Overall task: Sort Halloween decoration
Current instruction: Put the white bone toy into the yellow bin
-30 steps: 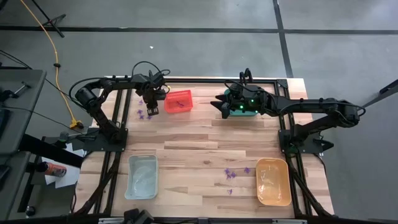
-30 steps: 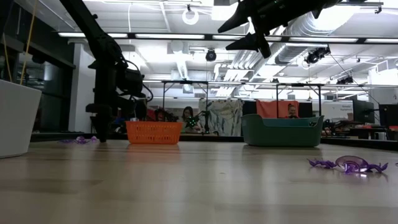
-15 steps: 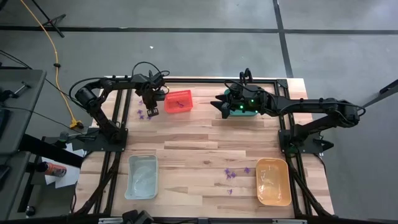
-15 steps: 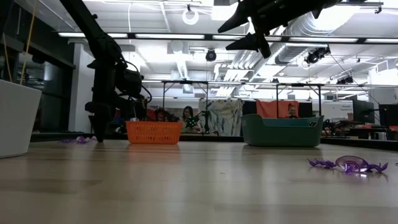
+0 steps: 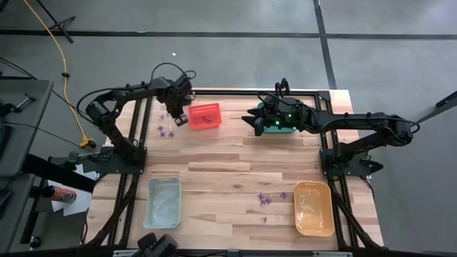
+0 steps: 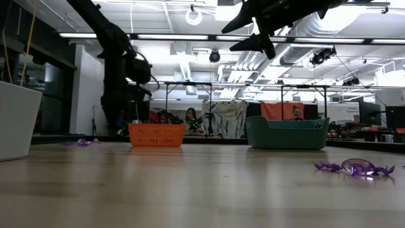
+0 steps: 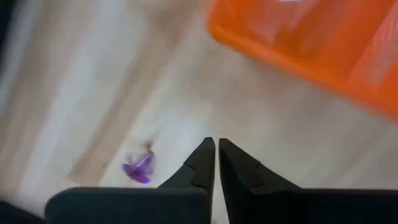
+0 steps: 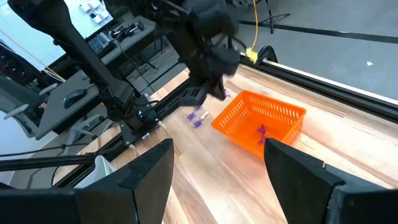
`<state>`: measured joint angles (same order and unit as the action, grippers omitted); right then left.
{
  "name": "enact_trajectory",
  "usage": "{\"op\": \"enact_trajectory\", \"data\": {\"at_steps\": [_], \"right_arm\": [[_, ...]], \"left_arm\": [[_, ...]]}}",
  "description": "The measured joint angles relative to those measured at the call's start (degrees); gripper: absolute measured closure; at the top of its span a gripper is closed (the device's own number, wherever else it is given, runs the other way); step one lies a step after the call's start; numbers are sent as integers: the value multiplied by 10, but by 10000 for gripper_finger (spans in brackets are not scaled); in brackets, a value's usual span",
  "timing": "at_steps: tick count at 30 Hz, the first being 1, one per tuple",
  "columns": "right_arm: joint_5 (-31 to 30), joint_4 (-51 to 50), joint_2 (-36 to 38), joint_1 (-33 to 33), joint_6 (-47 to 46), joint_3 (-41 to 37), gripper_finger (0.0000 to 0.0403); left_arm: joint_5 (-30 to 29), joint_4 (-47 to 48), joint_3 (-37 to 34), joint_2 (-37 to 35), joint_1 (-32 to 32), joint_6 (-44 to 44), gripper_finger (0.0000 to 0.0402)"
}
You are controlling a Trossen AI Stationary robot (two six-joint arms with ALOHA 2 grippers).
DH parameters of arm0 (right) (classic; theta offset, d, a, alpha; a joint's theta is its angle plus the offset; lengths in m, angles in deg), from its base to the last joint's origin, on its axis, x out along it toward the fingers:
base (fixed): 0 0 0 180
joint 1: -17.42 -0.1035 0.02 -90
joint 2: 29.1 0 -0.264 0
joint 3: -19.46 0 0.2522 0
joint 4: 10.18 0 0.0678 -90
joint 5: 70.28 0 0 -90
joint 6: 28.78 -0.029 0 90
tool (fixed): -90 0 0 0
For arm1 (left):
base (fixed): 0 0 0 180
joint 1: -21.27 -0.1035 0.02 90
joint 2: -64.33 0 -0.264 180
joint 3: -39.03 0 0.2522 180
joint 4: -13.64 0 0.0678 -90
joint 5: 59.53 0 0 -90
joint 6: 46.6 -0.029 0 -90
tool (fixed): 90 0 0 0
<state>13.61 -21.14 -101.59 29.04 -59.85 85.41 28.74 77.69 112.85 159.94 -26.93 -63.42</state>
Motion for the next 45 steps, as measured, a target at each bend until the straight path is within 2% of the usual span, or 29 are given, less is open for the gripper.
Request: {"op": "enact_trajectory", "data": {"at_steps": [6, 13, 17, 25, 34, 41, 45], "right_arm": [[1, -20, 0, 0, 0, 0, 158], [2, -51, 0, 0, 27, 0, 158], [-1, -52, 0, 0, 44, 0, 158], [-28, -52, 0, 0, 45, 0, 158], [-28, -52, 0, 0, 46, 0, 158], [-28, -52, 0, 0, 46, 0, 158], [-28, -52, 0, 0, 46, 0, 158]], "left_arm": [[34, -53, -51, -59, -9, 182, 355], [23, -145, -191, -179, -3, 367, 307], [22, -187, -252, -214, -3, 470, 283], [21, -186, -287, -215, -3, 526, 259], [8, -190, -293, -200, 19, 545, 259], [-29, -192, -289, -163, 54, 563, 259], [-43, -194, -289, -158, 62, 568, 276]]}}
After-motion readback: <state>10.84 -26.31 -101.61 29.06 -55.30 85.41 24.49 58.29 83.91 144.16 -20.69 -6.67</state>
